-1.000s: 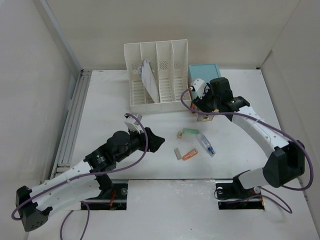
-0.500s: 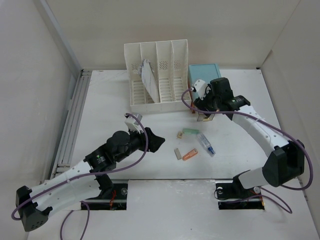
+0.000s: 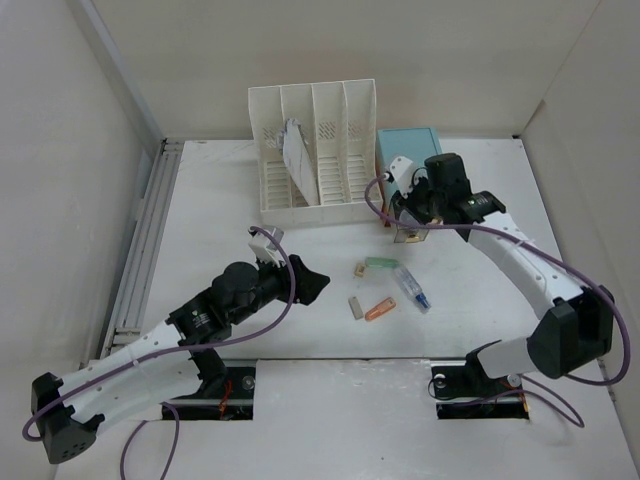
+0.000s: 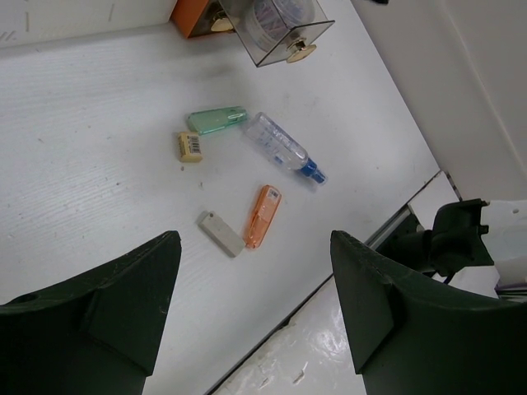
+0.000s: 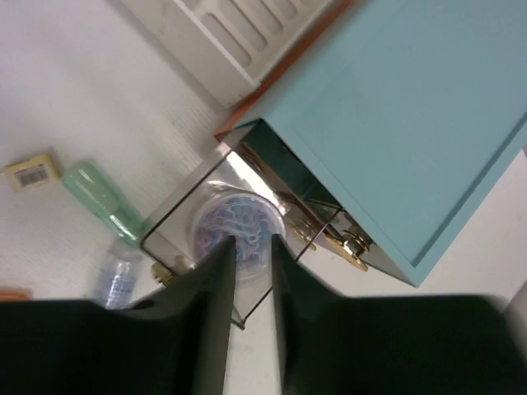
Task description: Organize the desk
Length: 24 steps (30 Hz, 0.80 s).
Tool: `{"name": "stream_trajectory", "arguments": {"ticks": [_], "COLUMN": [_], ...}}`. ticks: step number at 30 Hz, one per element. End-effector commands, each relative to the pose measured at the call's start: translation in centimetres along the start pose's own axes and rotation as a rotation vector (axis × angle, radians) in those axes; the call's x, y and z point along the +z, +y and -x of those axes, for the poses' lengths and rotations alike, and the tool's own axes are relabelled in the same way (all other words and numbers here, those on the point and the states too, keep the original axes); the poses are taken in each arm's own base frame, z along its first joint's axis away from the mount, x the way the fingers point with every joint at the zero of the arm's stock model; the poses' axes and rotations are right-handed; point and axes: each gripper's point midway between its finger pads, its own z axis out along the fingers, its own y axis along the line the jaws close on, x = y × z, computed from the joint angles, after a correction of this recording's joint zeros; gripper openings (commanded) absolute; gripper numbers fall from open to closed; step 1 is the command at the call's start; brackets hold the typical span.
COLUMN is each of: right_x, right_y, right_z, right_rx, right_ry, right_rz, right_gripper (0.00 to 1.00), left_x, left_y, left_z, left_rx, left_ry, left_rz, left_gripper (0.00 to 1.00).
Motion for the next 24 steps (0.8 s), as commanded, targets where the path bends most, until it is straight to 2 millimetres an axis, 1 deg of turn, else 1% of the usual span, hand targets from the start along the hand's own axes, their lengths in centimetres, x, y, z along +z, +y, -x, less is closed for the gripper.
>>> {"name": "stream_trajectory", "arguments": {"ticks": [1,2,3,4,5,6,7,8,9,11,14,15,16,17,18,19,20,22,24], "right_x": [-3.8,-4.3,-4.6,-5.1,-6.2,-6.7,-6.5,-6.6,-6.8,-6.0,-5.0,-4.2,-3.4,-2.6,-1.9,-1.0,-0.3,1.0,2.3], "right_y": [0.1,1.2,2.2,3.0,5.9,6.5,7.3,8.3,8.9,9.4,9.4,9.2,8.5,8.5,8.0,6.7,6.4,5.5,4.8], "right_z": [5.0,4.2,4.1,3.8,2.7,2.6,2.0,1.3,0.4,-1.0,-2.6,-3.4,-3.1,-3.7,-3.9,-3.6,-3.8,-4.5,-4.6], "right_rx": [-0.064,-0.098,-0.191,-0.241,-0.266,-0.350,-0.379,-0.401,-0.403,-0.438,-0.439,-0.442,-0.446,-0.399,-0.386,-0.394,-0.357,-0.343,-0.307], "right_ry": [-0.254,-0.246,-0.256,-0.267,-0.274,-0.294,-0.280,-0.276,-0.244,-0.203,-0.129,-0.099,-0.105,-0.072,-0.055,-0.048,-0.027,0.016,0.034], "right_rz": [0.048,0.116,0.174,0.237,0.398,0.441,0.495,0.553,0.594,0.642,0.654,0.648,0.604,0.587,0.559,0.487,0.462,0.415,0.375], "right_gripper": [0.26,0.04,0.00,0.00,0.00,0.00,0.00,0.00,0.00,0.00,0.00,0.00,0.00,0.00,0.00,0.00,0.00,0.00,0.00], "left_x": [-0.6,-0.6,-0.6,-0.6,-0.6,-0.6,-0.5,-0.5,-0.5,-0.5,-0.7,-0.7,-0.6,-0.6,-0.6,-0.6,-0.6,-0.4,-0.4], "left_y": [-2.4,-2.4,-2.4,-2.4,-2.4,-2.4,-2.1,-2.1,-2.1,-2.3,-2.4,-2.4,-2.2,-2.2,-2.3,-2.3,-2.3,-2.3,-2.3], "left_z": [2.8,2.8,2.8,2.8,2.8,2.8,2.4,2.4,2.4,2.6,2.8,2.8,2.5,2.5,2.4,2.4,2.4,2.3,2.3], "left_rx": [0.003,0.003,0.003,0.003,0.003,0.003,0.004,0.004,0.004,-0.006,-0.007,-0.007,-0.006,-0.006,-0.006,-0.006,-0.006,-0.006,-0.006], "left_ry": [-0.075,-0.075,-0.075,-0.075,-0.075,-0.075,-0.068,-0.068,-0.068,-0.075,-0.082,-0.082,-0.075,-0.075,-0.069,-0.069,-0.069,-0.069,-0.069], "left_rz": [-0.074,-0.074,-0.074,-0.074,-0.074,-0.074,-0.069,-0.069,-0.069,-0.075,-0.080,-0.080,-0.075,-0.075,-0.082,-0.082,-0.082,-0.082,-0.082], "left_gripper": [0.71,0.71,0.71,0.71,0.71,0.71,0.71,0.71,0.71,0.71,0.71,0.71,0.71,0.71,0.71,0.71,0.71,0.71,0.71]}}
